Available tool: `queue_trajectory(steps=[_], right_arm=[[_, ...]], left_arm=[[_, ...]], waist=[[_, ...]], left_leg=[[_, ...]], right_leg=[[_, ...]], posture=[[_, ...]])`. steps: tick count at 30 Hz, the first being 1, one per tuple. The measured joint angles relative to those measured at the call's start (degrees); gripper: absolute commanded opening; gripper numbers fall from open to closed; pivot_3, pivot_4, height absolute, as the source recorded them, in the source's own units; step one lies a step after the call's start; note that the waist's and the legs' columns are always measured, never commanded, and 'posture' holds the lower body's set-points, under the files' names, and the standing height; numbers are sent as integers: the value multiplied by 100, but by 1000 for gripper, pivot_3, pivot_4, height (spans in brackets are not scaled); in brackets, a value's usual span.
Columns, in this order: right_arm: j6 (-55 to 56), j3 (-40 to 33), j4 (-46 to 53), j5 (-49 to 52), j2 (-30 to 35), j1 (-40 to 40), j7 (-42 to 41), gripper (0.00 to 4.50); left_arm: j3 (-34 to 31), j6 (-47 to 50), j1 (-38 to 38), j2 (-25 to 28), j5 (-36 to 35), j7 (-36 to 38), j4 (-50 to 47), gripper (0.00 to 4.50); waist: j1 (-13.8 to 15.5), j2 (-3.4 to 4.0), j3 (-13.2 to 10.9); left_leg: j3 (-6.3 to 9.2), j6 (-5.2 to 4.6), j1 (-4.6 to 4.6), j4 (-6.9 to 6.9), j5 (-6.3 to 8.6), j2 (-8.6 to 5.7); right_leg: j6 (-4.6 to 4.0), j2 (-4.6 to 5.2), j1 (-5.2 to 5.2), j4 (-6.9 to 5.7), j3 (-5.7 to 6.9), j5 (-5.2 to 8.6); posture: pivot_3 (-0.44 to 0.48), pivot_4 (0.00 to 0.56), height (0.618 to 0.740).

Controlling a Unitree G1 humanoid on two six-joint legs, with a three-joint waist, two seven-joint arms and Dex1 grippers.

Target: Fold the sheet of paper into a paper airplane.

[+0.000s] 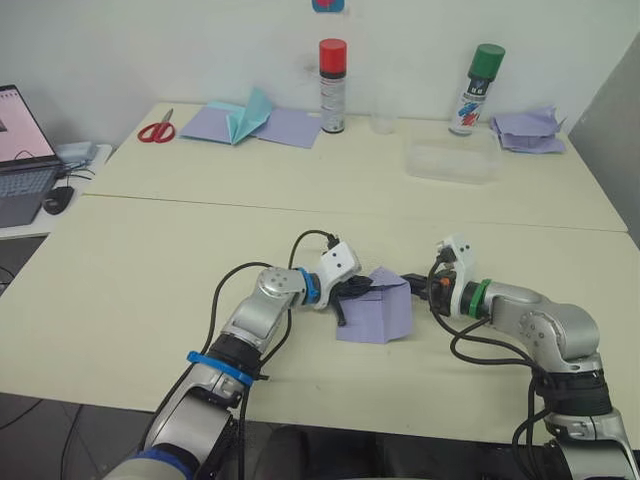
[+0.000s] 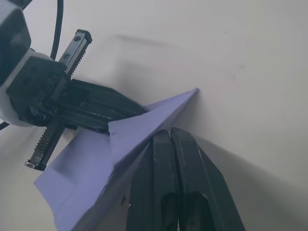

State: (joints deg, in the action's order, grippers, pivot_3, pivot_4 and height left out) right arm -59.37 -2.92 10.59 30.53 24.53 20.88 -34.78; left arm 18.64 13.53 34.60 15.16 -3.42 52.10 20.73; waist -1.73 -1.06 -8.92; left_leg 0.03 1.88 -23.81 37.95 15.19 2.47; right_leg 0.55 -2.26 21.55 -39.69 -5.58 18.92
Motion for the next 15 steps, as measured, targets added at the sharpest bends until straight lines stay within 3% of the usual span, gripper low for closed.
queue_trajectory(steps=[15], right_arm=[[8, 30, 63, -5, -35, -123, 155, 0]], left_arm=[[-110, 357, 37, 15, -20, -149, -352, 31]], waist=[[-4, 1, -4]], left_leg=[[2, 1, -7, -1, -1, 0]], right_leg=[[0, -2, 14, -21, 2, 0]], posture=[[0, 150, 740]])
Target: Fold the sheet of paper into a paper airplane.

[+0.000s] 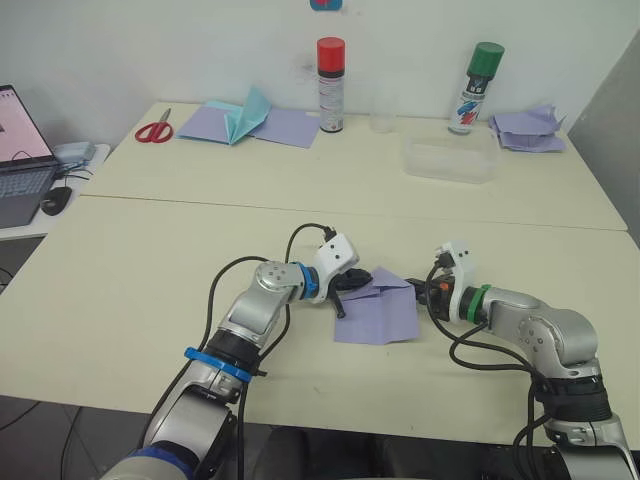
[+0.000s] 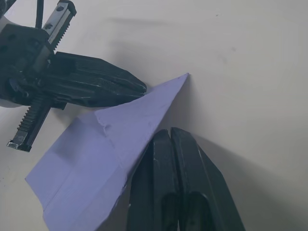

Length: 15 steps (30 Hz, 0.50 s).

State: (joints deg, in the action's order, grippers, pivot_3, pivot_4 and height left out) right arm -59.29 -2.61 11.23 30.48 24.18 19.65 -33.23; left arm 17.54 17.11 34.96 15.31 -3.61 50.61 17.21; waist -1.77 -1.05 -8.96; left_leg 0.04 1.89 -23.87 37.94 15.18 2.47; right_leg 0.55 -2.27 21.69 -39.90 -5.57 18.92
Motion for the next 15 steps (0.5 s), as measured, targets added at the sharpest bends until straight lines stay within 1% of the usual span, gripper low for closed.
queue_trajectory(steps=[8, 15], right_arm=[[4, 14, 0, -2, 4, 0, 0, 0], [4, 50, 4, -2, 5, -1, 0, 0]], left_arm=[[30, -7, -77, 1, -5, 78, -187, 31], [303, -145, -125, 24, 123, 260, -244, 31]], waist=[[0, 0, 0], [2, 0, 0]], left_leg=[[0, 0, -1, 0, 0, 1], [0, 0, -1, 0, 0, 0]], right_leg=[[0, 0, 2, -1, 0, 0], [0, 0, 2, -2, 0, 0]], posture=[[0, 150, 740], [0, 150, 740]])
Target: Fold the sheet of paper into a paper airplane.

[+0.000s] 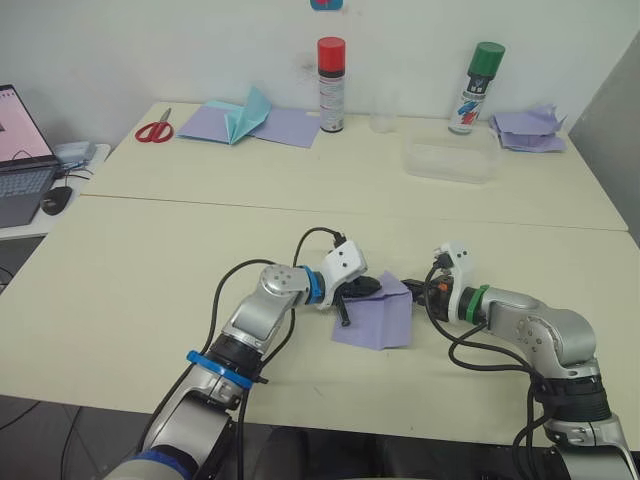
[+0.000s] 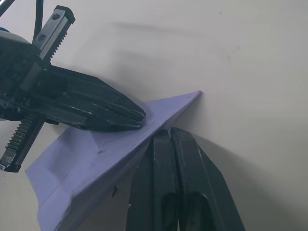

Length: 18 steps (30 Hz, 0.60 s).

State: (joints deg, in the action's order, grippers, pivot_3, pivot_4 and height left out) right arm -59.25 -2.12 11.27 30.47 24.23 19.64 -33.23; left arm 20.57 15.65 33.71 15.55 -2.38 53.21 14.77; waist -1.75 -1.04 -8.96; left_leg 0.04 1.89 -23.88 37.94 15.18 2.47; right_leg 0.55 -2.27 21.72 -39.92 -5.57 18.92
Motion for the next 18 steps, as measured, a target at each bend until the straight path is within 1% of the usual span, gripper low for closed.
queue_trajectory(steps=[4, 11, 15, 18], right_arm=[[-2, 0, 70, 1, 6, -7, 1, 0], [-109, -1, 318, 37, 126, -88, -4, 0], [-290, -35, 619, 222, 286, -167, -41, 0], [-492, -147, 828, 463, 275, -210, -43, 0]], left_arm=[[150, -289, 41, 39, 210, 16, 186, 31], [166, -538, 109, 0, 348, 30, 365, 31], [166, -572, 109, -16, 370, 21, 379, 31], [166, -577, 108, -12, 378, 25, 379, 31]], waist=[[0, 0, 0], [2, 0, 0], [2, 0, 0], [2, 0, 0]], left_leg=[[2, 0, -1, 0, 0, 0], [0, 0, -1, 2, 0, -2], [2, -1, -1, 2, 0, -3], [2, -1, -1, 2, 0, -2]], right_leg=[[0, 0, 0, 0, 0, 0], [0, 0, -1, -1, 0, 0], [0, 0, -2, -1, 0, 0], [0, 0, -2, -1, 0, 0]], posture=[[0, 150, 740], [0, 150, 740], [0, 150, 740], [0, 150, 740]])
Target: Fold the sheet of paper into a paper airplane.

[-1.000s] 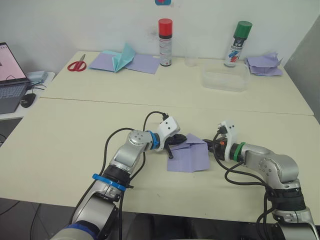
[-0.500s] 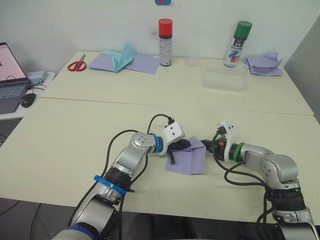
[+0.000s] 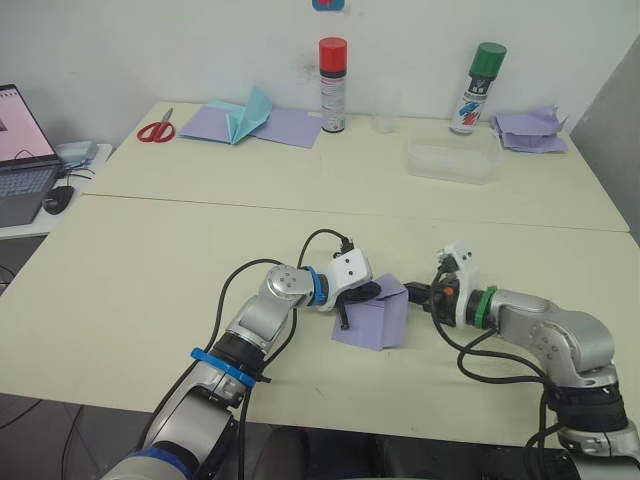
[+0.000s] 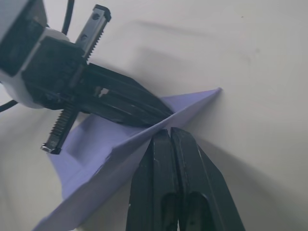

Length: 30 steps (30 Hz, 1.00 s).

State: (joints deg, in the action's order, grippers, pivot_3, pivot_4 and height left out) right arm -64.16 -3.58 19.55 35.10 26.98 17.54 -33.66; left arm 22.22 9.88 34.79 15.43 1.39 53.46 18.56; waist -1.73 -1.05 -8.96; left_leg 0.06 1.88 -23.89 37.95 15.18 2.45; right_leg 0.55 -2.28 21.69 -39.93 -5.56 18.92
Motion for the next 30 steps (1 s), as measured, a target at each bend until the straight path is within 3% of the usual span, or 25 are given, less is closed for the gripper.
queue_trajectory(steps=[7, 21, 30], right_arm=[[-393, -193, 257, 525, -349, 185, 247, 0], [140, 286, -272, 135, -465, 224, 490, 0], [335, 500, -506, 59, -509, 379, 447, 0]], left_arm=[[0, 7, 0, -6, -1, 50, -1, 31], [-355, 1042, -345, 552, -603, 532, -982, 31], [-481, 1368, -571, 709, -701, 368, -1246, 31]], waist=[[-2, 0, 0], [-11, 1, 0], [-7, 1, 0]], left_leg=[[2, 0, 1, 1, 0, 1], [3, 0, 0, 0, 0, 6], [3, 0, 0, 2, 0, 5]], right_leg=[[0, -1, 0, -2, 2, 0], [0, 0, 5, -7, 2, 0], [0, 0, 5, -7, 3, 0]], posture=[[0, 150, 740], [0, 150, 740], [0, 150, 740]])
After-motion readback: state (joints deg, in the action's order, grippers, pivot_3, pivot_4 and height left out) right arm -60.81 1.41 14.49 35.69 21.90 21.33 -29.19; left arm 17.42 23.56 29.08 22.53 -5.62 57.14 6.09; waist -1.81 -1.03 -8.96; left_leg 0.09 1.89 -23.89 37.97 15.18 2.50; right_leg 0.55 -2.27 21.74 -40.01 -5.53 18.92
